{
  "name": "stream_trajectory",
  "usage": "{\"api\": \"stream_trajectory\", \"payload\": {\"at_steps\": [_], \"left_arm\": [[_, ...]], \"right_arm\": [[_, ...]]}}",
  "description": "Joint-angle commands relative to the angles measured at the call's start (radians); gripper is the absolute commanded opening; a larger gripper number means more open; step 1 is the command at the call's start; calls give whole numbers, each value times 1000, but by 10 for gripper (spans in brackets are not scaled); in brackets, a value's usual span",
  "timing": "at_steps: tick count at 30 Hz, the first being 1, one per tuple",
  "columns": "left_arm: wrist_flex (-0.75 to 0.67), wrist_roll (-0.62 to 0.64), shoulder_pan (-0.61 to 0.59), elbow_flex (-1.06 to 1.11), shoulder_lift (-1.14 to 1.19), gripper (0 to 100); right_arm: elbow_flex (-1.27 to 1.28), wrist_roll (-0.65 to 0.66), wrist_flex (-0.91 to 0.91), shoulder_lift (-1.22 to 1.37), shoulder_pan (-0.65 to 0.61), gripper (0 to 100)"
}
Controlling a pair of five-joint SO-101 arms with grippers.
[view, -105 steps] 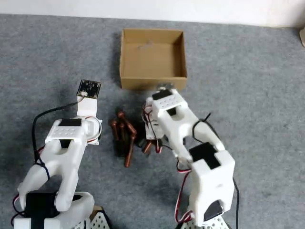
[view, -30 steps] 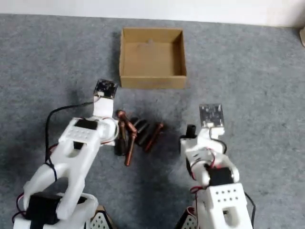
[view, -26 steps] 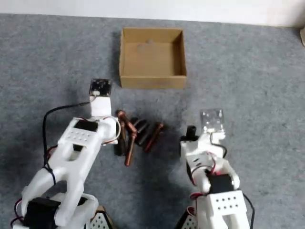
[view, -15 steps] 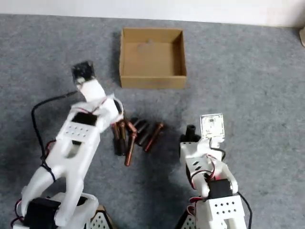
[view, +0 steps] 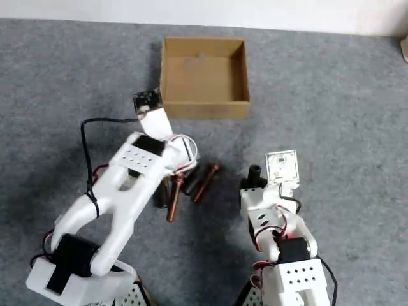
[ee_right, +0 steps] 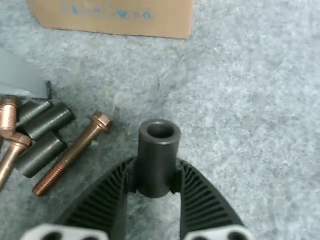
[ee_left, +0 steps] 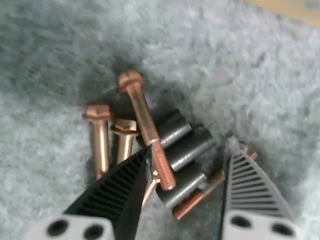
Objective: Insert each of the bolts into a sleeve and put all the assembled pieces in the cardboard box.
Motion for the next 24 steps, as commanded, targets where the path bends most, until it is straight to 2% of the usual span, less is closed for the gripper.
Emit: {"api": "stream_trajectory", "payload": {"at_steps": [1,3,9,16,24], "left_arm": [[8,55,-45,-48,-5,224],[11,94,-74,-47,-4,224],[-5,100,-107,-31,79,224],[-37,100,-110,-125,240,224],[-41,103,-137,-196,269,224]], "right_arm": [[-7,18,-28,2,7,5],[-7,18,-28,2,7,5],[-7,18,-28,2,7,5],[-7,17,-28,2,7,5],[-7,17,-28,2,7,5]]}}
